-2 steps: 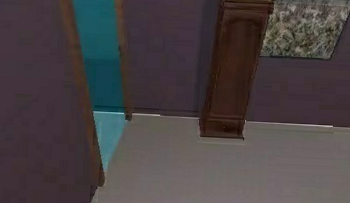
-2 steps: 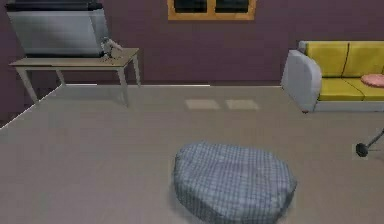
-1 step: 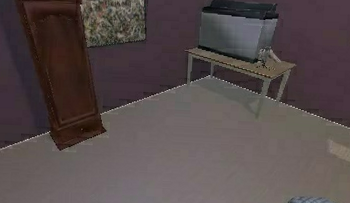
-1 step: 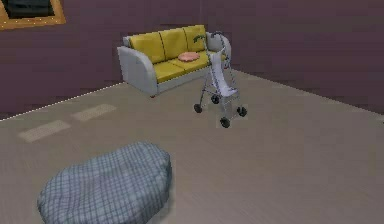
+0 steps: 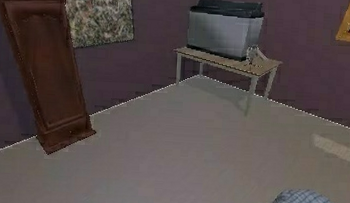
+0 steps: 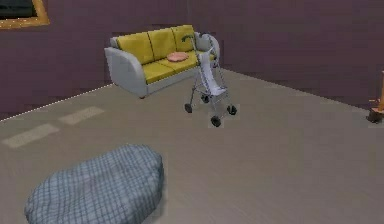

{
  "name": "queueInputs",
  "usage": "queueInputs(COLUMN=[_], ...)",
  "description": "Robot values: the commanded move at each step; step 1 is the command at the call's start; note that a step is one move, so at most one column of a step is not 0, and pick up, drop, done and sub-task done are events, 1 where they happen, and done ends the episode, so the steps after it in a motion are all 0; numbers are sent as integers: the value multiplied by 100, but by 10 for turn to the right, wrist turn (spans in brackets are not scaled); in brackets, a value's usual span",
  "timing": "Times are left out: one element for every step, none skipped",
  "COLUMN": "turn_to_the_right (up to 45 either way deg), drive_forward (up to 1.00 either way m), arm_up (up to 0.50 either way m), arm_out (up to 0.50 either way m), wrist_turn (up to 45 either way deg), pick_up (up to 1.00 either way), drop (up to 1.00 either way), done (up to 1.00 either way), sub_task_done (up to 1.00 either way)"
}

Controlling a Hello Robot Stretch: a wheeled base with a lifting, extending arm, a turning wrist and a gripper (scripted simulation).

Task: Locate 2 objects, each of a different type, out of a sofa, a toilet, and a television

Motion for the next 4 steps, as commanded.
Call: queueInputs(turn_to_the_right=[0,390,0,390], drive_forward=[90,0,100,0], arm_up=[0,0,0,0], arm_out=[0,0,0,0], wrist_turn=[0,0,0,0], pick_up=[0,0,0,0], drop=[0,0,0,0], done=[0,0,0,0], sub_task_done=[0,0,0,0])
